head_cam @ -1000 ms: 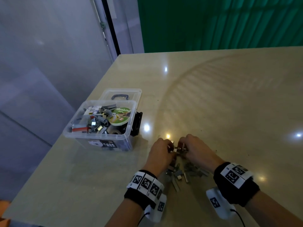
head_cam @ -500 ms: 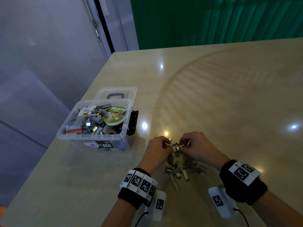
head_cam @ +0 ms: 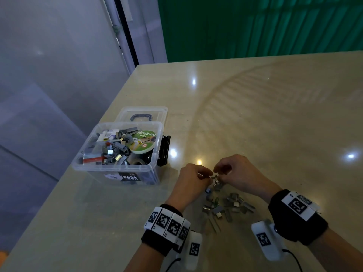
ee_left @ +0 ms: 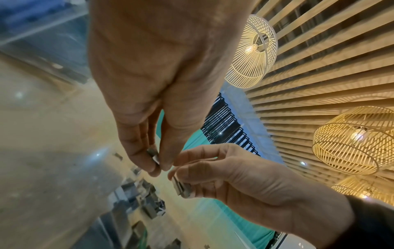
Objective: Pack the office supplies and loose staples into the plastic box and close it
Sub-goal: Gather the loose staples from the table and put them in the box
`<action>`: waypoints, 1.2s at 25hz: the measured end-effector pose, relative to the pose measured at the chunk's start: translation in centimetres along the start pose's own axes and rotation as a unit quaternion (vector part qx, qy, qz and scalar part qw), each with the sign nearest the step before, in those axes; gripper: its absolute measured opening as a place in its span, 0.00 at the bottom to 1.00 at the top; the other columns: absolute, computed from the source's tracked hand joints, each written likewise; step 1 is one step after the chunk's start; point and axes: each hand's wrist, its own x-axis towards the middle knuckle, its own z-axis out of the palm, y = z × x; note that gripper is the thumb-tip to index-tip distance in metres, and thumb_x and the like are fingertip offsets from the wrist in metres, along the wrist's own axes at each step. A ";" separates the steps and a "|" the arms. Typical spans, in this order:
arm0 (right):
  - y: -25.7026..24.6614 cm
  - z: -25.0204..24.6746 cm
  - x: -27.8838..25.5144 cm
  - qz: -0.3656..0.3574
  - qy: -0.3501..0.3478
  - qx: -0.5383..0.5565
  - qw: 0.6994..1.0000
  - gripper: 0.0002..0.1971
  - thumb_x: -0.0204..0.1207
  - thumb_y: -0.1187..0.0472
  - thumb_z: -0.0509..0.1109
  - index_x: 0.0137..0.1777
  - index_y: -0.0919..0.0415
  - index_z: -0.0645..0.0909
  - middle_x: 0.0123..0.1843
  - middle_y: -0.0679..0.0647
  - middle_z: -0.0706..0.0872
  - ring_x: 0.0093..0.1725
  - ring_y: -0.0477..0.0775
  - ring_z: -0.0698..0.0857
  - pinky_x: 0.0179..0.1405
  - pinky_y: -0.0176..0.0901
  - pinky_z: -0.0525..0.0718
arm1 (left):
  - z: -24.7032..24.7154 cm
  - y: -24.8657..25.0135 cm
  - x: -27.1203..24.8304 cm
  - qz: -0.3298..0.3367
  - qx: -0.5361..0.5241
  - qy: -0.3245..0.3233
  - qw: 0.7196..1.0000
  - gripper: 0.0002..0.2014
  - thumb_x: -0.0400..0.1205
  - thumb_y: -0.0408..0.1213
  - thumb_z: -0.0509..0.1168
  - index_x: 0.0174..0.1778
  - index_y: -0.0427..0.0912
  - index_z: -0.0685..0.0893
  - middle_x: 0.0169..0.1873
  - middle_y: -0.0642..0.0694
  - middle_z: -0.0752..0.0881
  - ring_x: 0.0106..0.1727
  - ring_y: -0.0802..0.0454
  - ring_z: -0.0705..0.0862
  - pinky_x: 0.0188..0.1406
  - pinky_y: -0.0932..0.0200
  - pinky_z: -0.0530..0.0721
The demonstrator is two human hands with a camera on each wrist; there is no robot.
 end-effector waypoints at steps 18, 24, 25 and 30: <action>-0.3 -0.6 1.0 0.041 -0.007 0.007 0.999 0.11 0.74 0.63 0.76 0.55 0.53 0.92 0.49 0.46 0.92 0.45 0.37 0.88 0.46 0.29 0.86 | 0.5 0.5 2.3 0.029 0.061 0.009 0.998 0.14 0.82 0.33 0.70 0.64 0.43 0.86 0.52 0.46 0.88 0.50 0.56 0.88 0.53 0.67 0.87; -0.5 -1.2 0.6 0.033 -0.007 0.009 0.999 0.08 0.74 0.66 0.77 0.48 0.52 0.92 0.40 0.42 0.89 0.37 0.36 0.87 0.34 0.26 0.81 | 0.4 1.3 2.2 0.052 0.079 0.002 0.996 0.09 0.82 0.35 0.71 0.57 0.43 0.90 0.50 0.48 0.91 0.49 0.59 0.88 0.51 0.75 0.84; -0.5 -1.4 0.6 0.033 -0.006 0.014 0.999 0.07 0.74 0.66 0.77 0.47 0.52 0.92 0.39 0.43 0.89 0.37 0.36 0.87 0.35 0.28 0.82 | 0.4 1.5 2.2 0.057 0.078 0.001 0.995 0.09 0.82 0.36 0.71 0.58 0.44 0.91 0.50 0.49 0.91 0.48 0.60 0.88 0.49 0.77 0.82; -1.0 -2.5 0.8 0.028 0.006 0.021 0.999 0.06 0.74 0.66 0.78 0.45 0.53 0.92 0.40 0.46 0.92 0.40 0.40 0.89 0.44 0.36 0.89 | -0.2 2.5 2.4 0.070 0.081 0.006 0.994 0.08 0.83 0.38 0.71 0.55 0.45 0.92 0.43 0.50 0.92 0.42 0.59 0.89 0.51 0.71 0.85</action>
